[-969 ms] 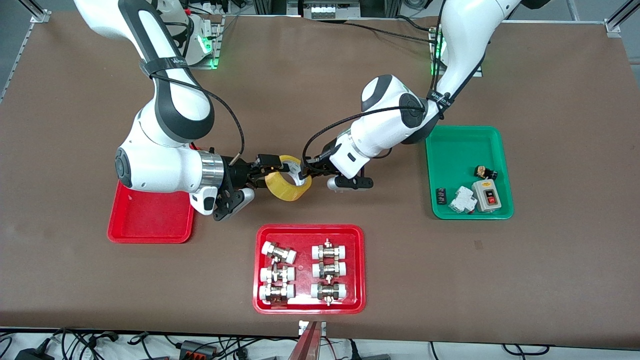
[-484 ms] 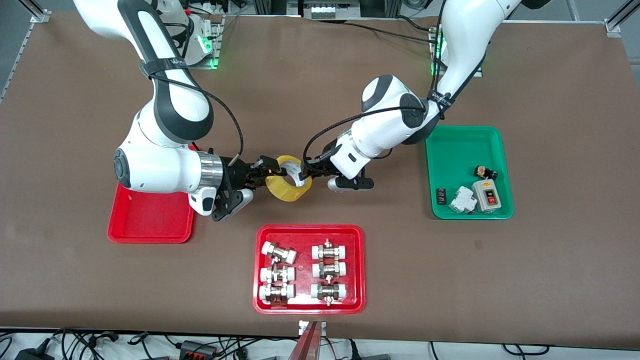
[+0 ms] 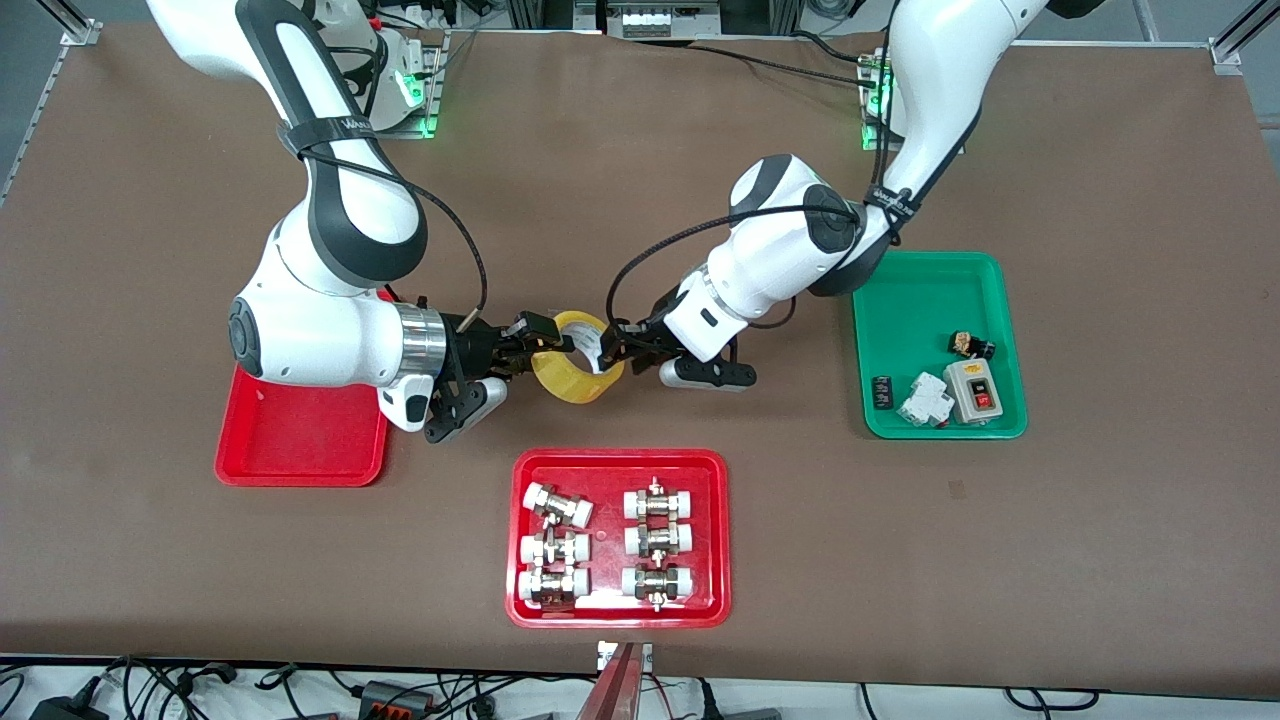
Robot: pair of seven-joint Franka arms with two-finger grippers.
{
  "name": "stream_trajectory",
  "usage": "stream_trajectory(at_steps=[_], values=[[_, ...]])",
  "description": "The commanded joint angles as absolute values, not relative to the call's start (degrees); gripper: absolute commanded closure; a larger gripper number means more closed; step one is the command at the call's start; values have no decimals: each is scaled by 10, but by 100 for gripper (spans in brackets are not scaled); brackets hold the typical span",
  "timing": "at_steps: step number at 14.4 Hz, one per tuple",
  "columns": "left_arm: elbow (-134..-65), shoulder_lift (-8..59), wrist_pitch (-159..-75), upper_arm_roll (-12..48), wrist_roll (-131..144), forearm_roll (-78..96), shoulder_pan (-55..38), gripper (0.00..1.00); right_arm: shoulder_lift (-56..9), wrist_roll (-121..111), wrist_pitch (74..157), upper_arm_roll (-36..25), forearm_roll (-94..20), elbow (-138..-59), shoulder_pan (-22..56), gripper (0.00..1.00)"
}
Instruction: Left arm passes tape to right arm into tray
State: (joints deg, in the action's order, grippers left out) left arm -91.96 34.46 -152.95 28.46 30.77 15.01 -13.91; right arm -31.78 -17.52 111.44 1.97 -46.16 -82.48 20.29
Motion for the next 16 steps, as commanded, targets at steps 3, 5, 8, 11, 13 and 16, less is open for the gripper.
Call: stream_trajectory(at_steps=[3,5,8,11,13,16], values=[[-902,309,-1431,284,300,113,-87,0,-317,-183,1100,20,-467,-819,200,70],[-887,284,-1326,284,299,112,-64,0,-317,-182,1100,20,-463,-820,200,70],[-826,273,-1121,283,300,112,-28,0,-317,-183,1100,19,-452,-824,200,70],[-787,263,-972,278,300,109,10,0,-316,-180,1100,14,-429,-824,184,70],[-786,245,-925,284,299,84,34,0,-316,-178,1079,14,-428,-824,139,70],[-786,234,-892,286,289,46,39,0,-319,-175,1032,14,-426,-838,33,70]])
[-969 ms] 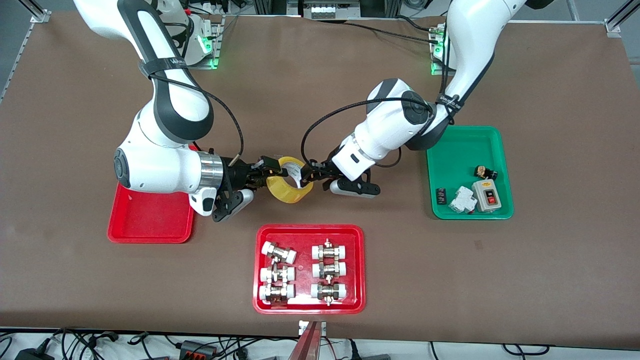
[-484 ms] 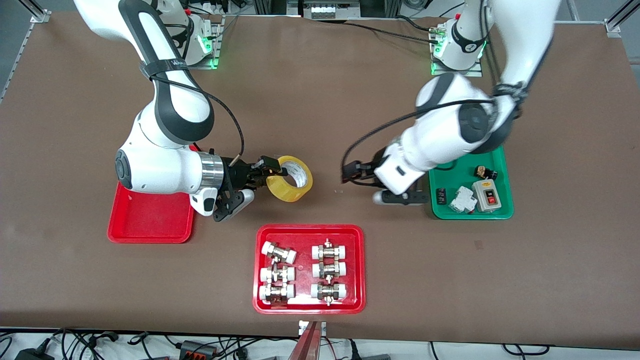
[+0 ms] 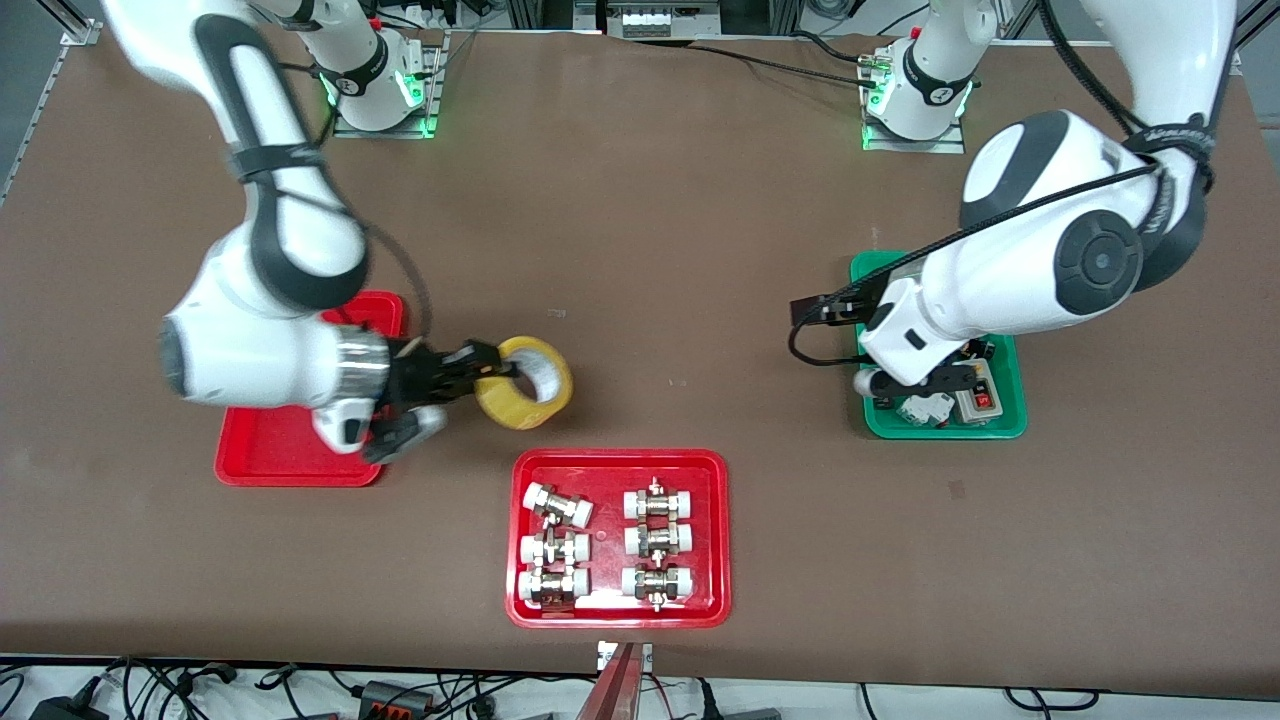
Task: Left arm passes tape to right arm into tray
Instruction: 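Move the tape over the empty red tray while the left gripper retracts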
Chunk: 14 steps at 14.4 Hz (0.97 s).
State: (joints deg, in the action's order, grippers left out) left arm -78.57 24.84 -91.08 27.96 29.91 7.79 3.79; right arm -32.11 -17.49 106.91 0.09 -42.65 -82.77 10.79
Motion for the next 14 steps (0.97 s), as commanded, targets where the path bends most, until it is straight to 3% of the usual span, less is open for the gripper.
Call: stream_trajectory(at_steps=[1,5,8,14], values=[[-786,234,-892,287,256,34,38,0,-319,-176,1023,14,-426,-847,6,70],[-786,232,-886,286,190,11,40,0,-331,-186,985,14,-418,-883,-94,70],[-786,226,-856,278,189,4,40,0,-375,-302,954,14,-399,-886,-155,70],[-778,209,-783,280,191,-64,97,0,-424,-378,943,14,-399,-889,-191,70]])
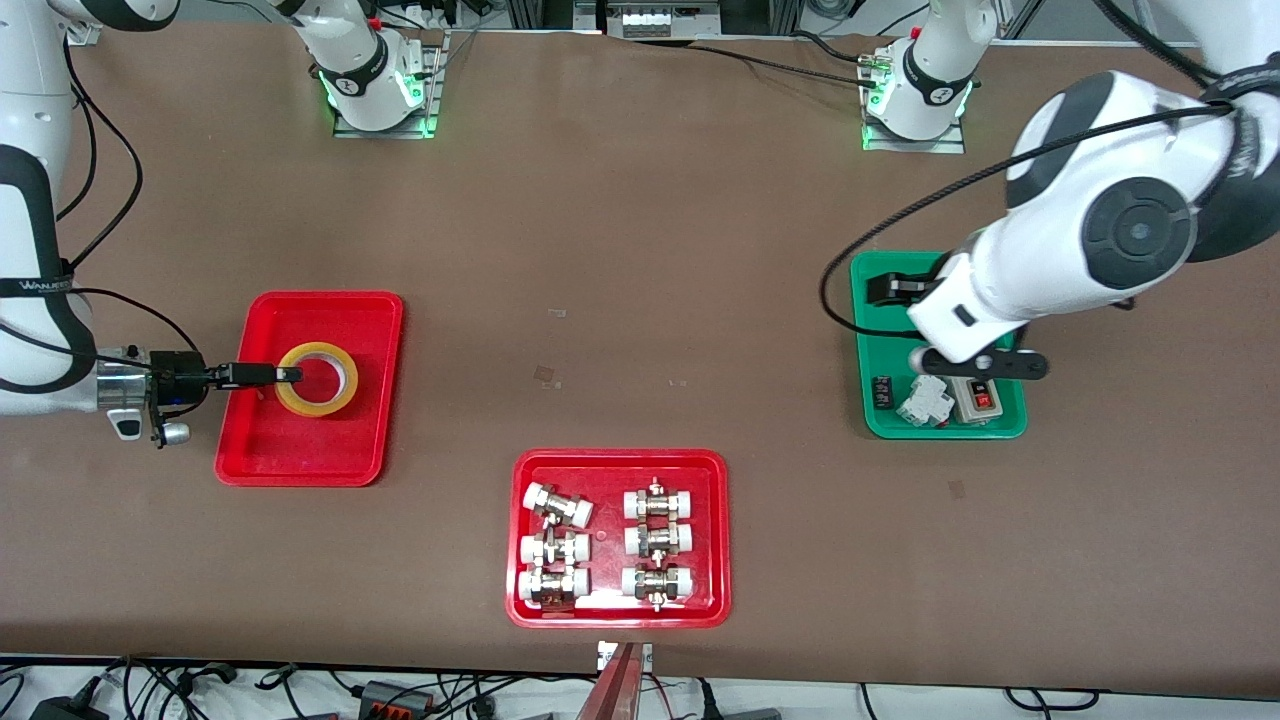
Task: Left arm passes tape to right arm into tray
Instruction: 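Move the tape over the empty red tray while the left gripper retracts, then lower the tape into the red tray and open the right gripper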
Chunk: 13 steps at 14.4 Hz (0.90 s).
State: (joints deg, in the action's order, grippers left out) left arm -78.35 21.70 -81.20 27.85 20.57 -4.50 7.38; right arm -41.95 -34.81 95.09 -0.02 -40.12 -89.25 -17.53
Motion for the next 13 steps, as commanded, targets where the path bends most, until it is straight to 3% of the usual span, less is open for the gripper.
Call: stream_trajectory(at_steps=[1,4,6,7,8,11,13], values=[[-747,210,-778,278,192,-69,103,0,-428,-387,944,14,-399,-889,-192,70],[-685,222,-776,277,192,-76,113,0,-429,-388,953,14,-395,-889,-189,69],[-683,216,-778,277,189,-76,122,0,-434,-388,957,14,-395,-889,-187,60],[-684,213,-786,277,188,-81,127,0,-436,-388,957,14,-395,-889,-187,42],[-698,194,-805,280,189,-90,128,0,-436,-389,957,14,-392,-888,-187,0],[-856,89,-908,283,193,-102,153,0,-436,-391,978,14,-354,-888,-186,0],[-895,67,-941,283,188,-97,168,0,-436,-391,996,14,-319,-889,-175,0]])
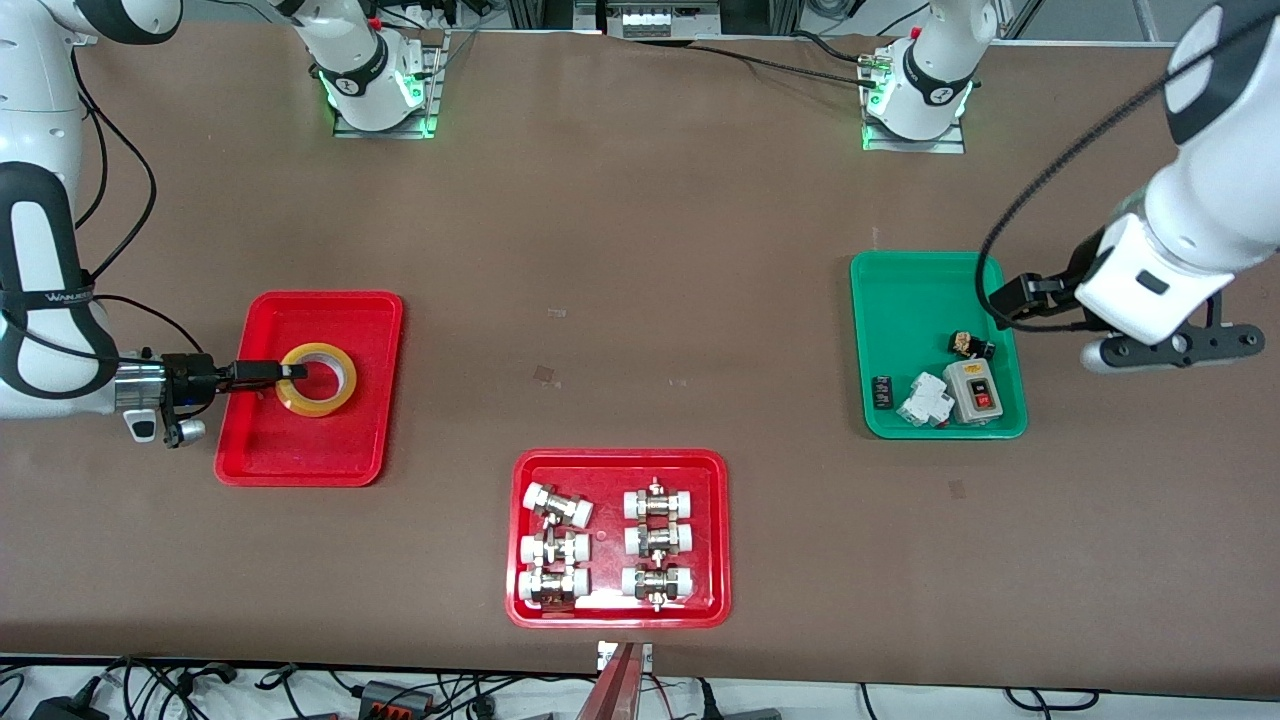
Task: Left arm passes tape to right arm into tray
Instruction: 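Lower the tape into the red tray and open the right gripper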
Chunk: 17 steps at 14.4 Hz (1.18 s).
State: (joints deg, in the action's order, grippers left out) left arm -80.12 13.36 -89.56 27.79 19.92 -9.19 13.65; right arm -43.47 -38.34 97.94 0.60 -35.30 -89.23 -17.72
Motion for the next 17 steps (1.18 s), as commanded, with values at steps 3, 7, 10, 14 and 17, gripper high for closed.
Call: stream_trajectory(at_steps=[3,7,10,14,17], values=[[-896,66,-947,286,147,-94,182,0,-429,-381,1012,15,-247,-887,-156,0],[-892,66,-963,269,49,-80,197,0,-408,-347,1039,14,-160,-887,-109,0],[-895,64,-964,162,-9,-37,144,0,-401,-319,1041,15,-137,-888,-95,0],[-909,51,-962,45,-12,-17,40,0,-407,-336,1047,15,-136,-889,-99,0],[-919,31,-953,48,-8,-17,34,0,-415,-405,1077,15,-135,-899,-106,0]])
